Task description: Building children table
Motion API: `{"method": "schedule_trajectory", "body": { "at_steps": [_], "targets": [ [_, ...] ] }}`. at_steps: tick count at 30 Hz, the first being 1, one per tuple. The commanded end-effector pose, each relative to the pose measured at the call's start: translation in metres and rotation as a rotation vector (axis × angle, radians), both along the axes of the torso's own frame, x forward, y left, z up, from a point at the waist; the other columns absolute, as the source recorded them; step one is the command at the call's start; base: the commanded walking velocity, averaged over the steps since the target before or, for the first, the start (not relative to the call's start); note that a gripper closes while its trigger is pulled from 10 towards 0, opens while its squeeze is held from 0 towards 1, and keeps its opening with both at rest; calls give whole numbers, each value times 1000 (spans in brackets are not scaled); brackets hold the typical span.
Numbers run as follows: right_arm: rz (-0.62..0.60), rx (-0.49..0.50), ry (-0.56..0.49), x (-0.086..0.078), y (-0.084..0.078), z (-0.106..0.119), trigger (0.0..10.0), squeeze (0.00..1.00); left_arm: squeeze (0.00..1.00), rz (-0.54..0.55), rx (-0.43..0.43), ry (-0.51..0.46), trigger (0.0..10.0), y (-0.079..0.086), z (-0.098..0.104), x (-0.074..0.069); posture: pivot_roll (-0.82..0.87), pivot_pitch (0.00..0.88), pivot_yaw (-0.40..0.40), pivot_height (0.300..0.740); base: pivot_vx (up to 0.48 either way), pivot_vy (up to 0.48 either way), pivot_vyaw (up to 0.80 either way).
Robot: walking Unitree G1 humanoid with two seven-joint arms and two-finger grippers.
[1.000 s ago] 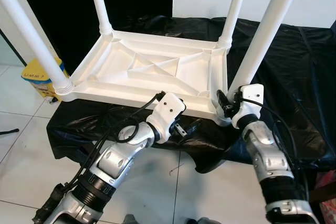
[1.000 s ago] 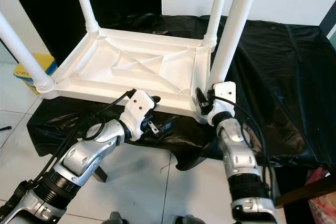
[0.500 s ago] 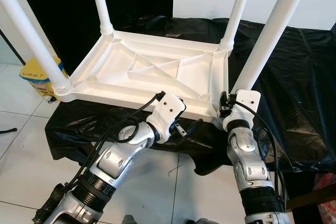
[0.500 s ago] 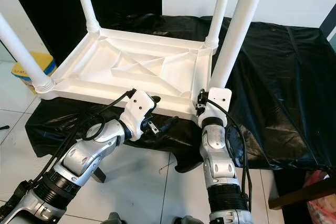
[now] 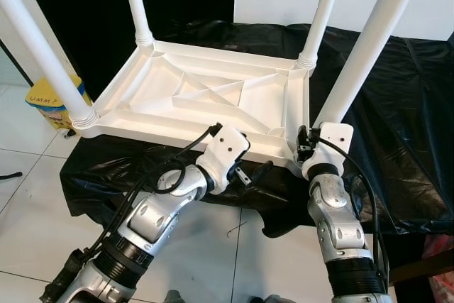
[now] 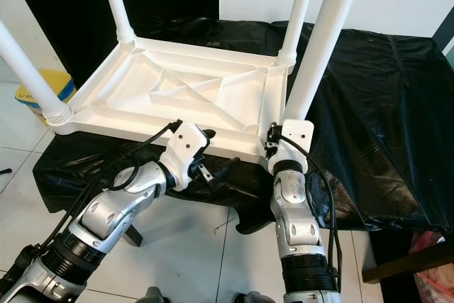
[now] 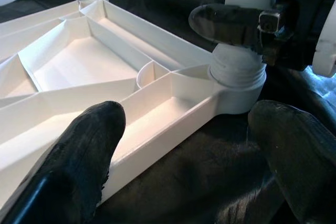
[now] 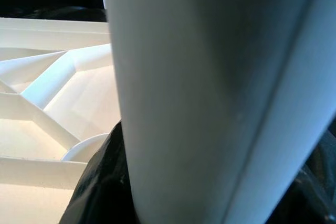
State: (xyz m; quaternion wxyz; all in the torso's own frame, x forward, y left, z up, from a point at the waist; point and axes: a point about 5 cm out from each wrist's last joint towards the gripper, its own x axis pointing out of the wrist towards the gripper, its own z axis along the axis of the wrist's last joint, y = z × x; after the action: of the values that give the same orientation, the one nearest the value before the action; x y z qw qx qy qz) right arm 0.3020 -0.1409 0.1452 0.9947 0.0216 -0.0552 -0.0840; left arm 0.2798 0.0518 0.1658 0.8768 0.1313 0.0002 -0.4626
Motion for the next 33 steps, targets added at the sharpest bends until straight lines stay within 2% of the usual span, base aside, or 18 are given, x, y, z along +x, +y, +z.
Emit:
{"method": "schedule_trajectory", "body": {
  "at_steps": [1, 2, 3, 15, 16, 17, 21, 23, 24, 25, 28, 30, 31, 33],
  "targets": [
    [2, -8, 83, -4, -3, -17, 10000, 0, 0, -107, 18, 31, 10000, -3, -2, -8, 72, 127, -53, 740, 0, 0, 0],
    [7, -11, 81, -4, -3, -16, 10000, 0, 0, -105, 18, 31, 10000, -3, -3, -8, 71, 126, -52, 740, 0, 0, 0],
    [18, -16, 72, -4, -3, -15, 10000, 1000, 0, -105, 18, 32, 10000, -3, -3, -7, 69, 126, -49, 740, 0, 0, 0],
    [46, -15, 26, -10, -5, -10, 10000, 1000, 0, -92, 5, 34, 10000, -1, -1, -6, 56, 127, -37, 740, 0, 0, 0],
    [56, -18, 16, -15, -7, -11, 10000, 59, 0, -66, -12, 38, 10000, 3, -1, -6, 51, 133, -33, 740, 0, 0, 0],
    [79, -26, 12, -20, -9, -14, 10000, 0, 0, -22, -38, 42, 10000, 8, -1, -4, 49, 140, -33, 740, 0, 0, 0],
    [111, -35, 11, -22, -13, -18, 10000, 0, 0, 48, -71, 41, 10000, 16, -1, 1, 43, 140, -31, 740, 0, 0, 0],
    [149, -54, -4, -8, -25, -16, 10000, 0, 0, 157, -116, 0, 10000, 29, 7, 14, 41, 151, -30, 740, 0, 0, 0],
    [149, -54, -4, -8, -25, -16, 10000, 0, 0, 157, -116, 0, 10000, 29, 7, 14, 41, 151, -30, 740, 0, 0, 0],
    [163, -62, -12, -1, -32, -13, 10000, 0, 0, 214, -134, -20, 10000, 36, 12, 21, 41, 155, -30, 740, 0, 0, 0],
    [168, -73, -17, 5, -39, -10, 10000, 0, 0, 266, -151, -26, 10000, 43, 15, 28, 41, 155, -30, 740, 0, 0, 0],
    [157, -94, -21, 14, -56, -6, 10000, 0, 0, 364, -172, -39, 10000, 58, 18, 39, 51, 168, -35, 740, 0, 0, 0],
    [157, -94, -21, 14, -56, -6, 10000, 0, 0, 364, -172, -39, 10000, 58, 18, 39, 51, 168, -35, 740, 0, 0, 0],
    [141, -108, -18, 21, -69, -3, 10000, 0, 0, 454, -189, -53, 10000, 71, 21, 48, 53, 171, -37, 740, 0, 0, 0]
  ]
}}
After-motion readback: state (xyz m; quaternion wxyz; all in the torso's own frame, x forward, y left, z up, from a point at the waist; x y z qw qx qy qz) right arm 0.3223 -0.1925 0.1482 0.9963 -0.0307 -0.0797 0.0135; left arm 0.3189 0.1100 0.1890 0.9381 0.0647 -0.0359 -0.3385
